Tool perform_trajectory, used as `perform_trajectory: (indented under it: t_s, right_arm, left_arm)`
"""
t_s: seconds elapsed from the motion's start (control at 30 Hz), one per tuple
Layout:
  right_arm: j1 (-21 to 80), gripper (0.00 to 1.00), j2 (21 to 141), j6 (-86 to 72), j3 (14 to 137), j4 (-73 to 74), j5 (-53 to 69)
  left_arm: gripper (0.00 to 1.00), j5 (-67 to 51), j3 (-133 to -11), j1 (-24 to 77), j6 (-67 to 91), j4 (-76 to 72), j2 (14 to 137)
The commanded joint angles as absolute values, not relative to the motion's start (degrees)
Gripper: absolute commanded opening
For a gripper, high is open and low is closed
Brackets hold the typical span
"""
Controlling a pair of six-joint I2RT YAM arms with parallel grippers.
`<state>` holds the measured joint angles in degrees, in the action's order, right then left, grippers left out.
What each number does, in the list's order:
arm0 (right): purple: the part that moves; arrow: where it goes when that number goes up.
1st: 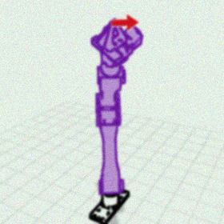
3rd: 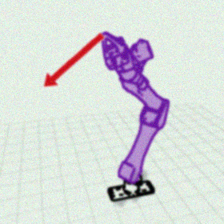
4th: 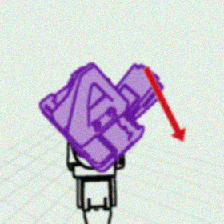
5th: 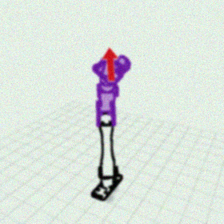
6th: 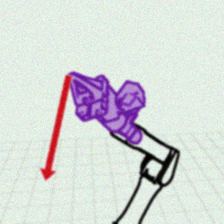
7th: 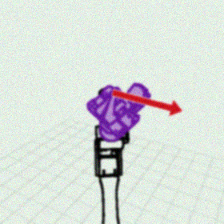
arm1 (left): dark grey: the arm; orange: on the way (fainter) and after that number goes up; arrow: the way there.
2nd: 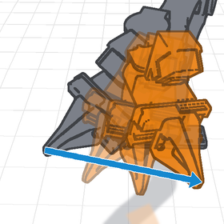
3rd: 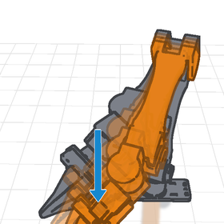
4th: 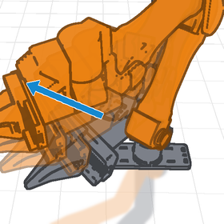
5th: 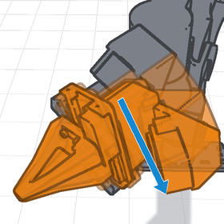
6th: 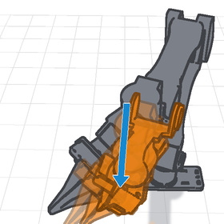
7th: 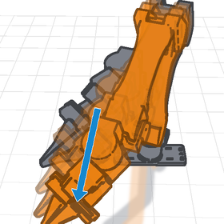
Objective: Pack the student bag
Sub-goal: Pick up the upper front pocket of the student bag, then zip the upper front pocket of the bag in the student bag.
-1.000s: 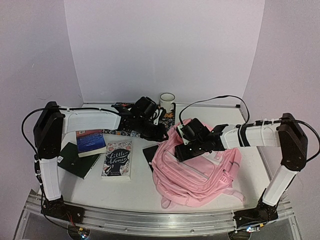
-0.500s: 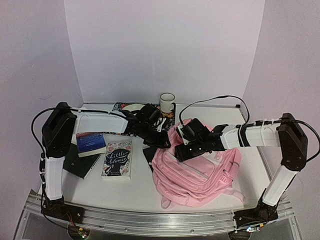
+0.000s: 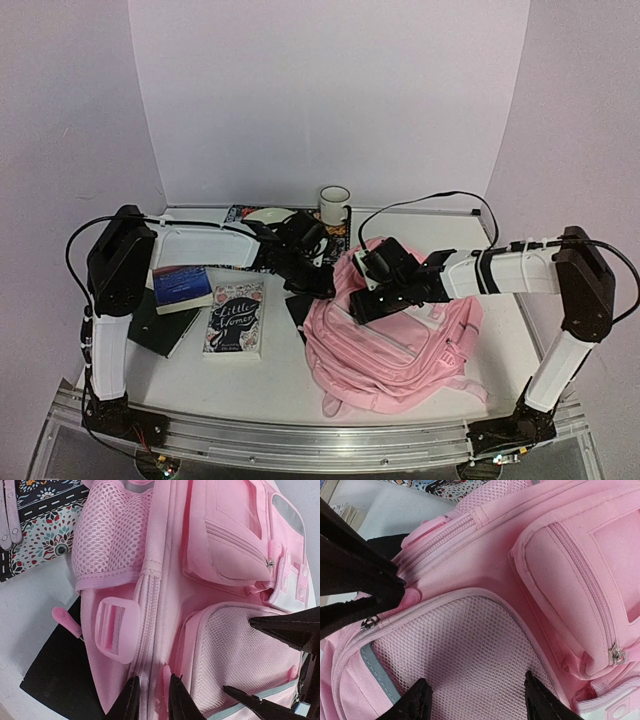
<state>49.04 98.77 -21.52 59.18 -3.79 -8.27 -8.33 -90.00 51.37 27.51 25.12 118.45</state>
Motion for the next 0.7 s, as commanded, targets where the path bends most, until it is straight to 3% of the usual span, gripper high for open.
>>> perform_trajectory:
  t_s: [0.0,0.33,0.57,0.67]
  right_arm:
    - [48.82,0.64,100.10,-22.18,58.86,-2.42,-8.95]
    - [48.85,0.64,101.53,-22.22,60.62,-2.48,-8.40]
    - [48.80,0.64,103.58,-22.42,62.01,-2.50,-11.16]
    - [48.75,0.65,104.92,-22.78,63.08,-2.46,-12.70]
  left_arm:
    - [0.21,-8.41,-90.86,51.54,27.27,28.73,118.11]
    - [0.19,-11.74,-92.96,52.78,27.60,28.74,119.97]
    - [0.02,-10.62,-90.99,52.77,28.21,28.71,118.51]
    - [0.00,-10.09,-89.85,52.73,28.43,28.75,116.67]
